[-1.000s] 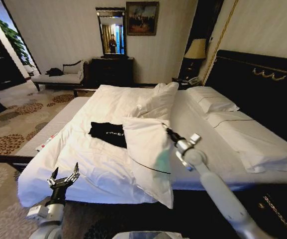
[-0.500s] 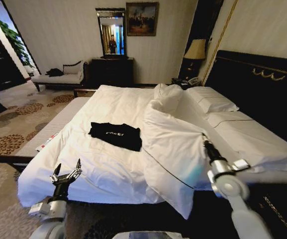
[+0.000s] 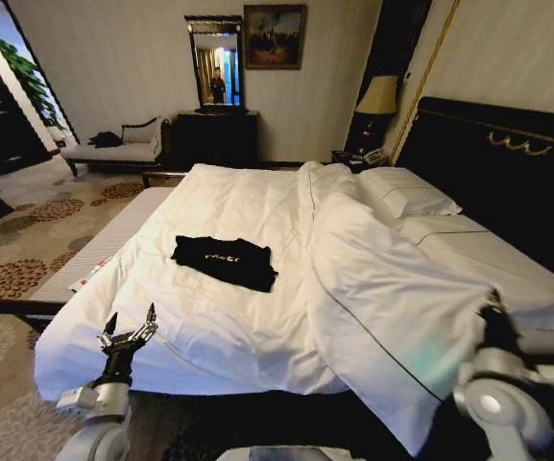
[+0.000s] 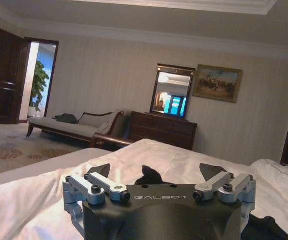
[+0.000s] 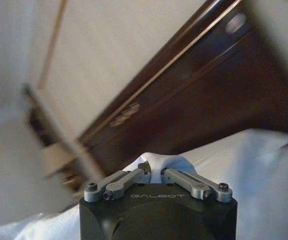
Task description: Fold the clothes on the bed.
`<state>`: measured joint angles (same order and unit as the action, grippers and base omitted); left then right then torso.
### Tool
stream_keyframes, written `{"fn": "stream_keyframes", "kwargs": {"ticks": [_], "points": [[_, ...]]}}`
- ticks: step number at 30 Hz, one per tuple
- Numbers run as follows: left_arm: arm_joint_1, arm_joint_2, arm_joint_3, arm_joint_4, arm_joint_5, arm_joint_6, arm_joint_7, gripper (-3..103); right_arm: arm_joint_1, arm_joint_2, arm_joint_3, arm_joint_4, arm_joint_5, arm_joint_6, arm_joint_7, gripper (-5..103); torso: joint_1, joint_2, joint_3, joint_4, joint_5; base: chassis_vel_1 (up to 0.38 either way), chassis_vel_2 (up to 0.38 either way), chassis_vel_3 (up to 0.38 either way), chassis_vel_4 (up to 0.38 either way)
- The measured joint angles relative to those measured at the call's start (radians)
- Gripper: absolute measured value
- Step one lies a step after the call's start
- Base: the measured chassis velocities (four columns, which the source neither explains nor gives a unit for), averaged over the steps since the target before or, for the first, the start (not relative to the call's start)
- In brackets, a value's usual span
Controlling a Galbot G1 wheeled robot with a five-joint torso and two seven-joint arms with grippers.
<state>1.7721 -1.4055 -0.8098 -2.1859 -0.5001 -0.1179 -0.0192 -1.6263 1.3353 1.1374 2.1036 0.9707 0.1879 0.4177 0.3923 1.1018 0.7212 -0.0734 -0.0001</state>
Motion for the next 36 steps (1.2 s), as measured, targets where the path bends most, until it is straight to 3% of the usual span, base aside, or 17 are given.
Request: {"fn": "stream_keyframes", "kwargs": {"ticks": [2,6,18,22,27,31,36], "points": [[0.0,0.0,0.003,0.002,0.0,-0.001,0.0,100,-0.007,0.013,0.03,-0.072,-0.09,0.045,0.013,1,0.0,0.0,0.0,0.0,0.0003,0.0,0.0,0.0,0.0],[0.0,0.004,0.003,0.003,-0.005,-0.004,0.0,100,-0.013,0.032,0.071,-0.167,-0.174,0.101,0.017,1,0.0,0.0,0.0,0.0,0.0004,0.0,0.0,0.0,0.0],[-0.01,0.002,0.01,0.014,-0.008,-0.005,0.0,100,-0.015,0.061,0.053,-0.387,-0.209,0.207,0.064,1,0.0,0.0,0.0,0.0002,0.0003,0.0,0.0,0.0,0.0],[-0.01,0.002,0.01,0.018,-0.007,-0.006,0.0,100,-0.002,0.059,0.038,-0.501,-0.264,0.258,0.065,0,0.0,0.0,0.0,0.0004,0.0003,0.0,0.0,0.0,0.0],[-0.01,0.001,0.01,0.018,-0.006,-0.007,0.001,100,0.017,0.049,0.014,-0.6,-0.28,0.286,0.059,0,0.0,0.0,0.0,0.0002,0.0001,0.0,0.0,0.0,0.0],[-0.005,0.0,0.011,0.016,-0.003,-0.01,0.002,100,0.068,0.026,0.01,-0.709,-0.342,0.347,0.02,0,0.0,0.0,0.0,-0.0004,0.0002,0.0,0.0,0.0,0.0],[-0.001,0.006,0.001,0.016,-0.006,-0.013,0.002,100,0.095,0.01,0.014,-0.756,-0.358,0.358,0.011,0,0.0,0.0,0.0,0.0001,0.0002,0.0,0.0,0.0,0.0]]}}
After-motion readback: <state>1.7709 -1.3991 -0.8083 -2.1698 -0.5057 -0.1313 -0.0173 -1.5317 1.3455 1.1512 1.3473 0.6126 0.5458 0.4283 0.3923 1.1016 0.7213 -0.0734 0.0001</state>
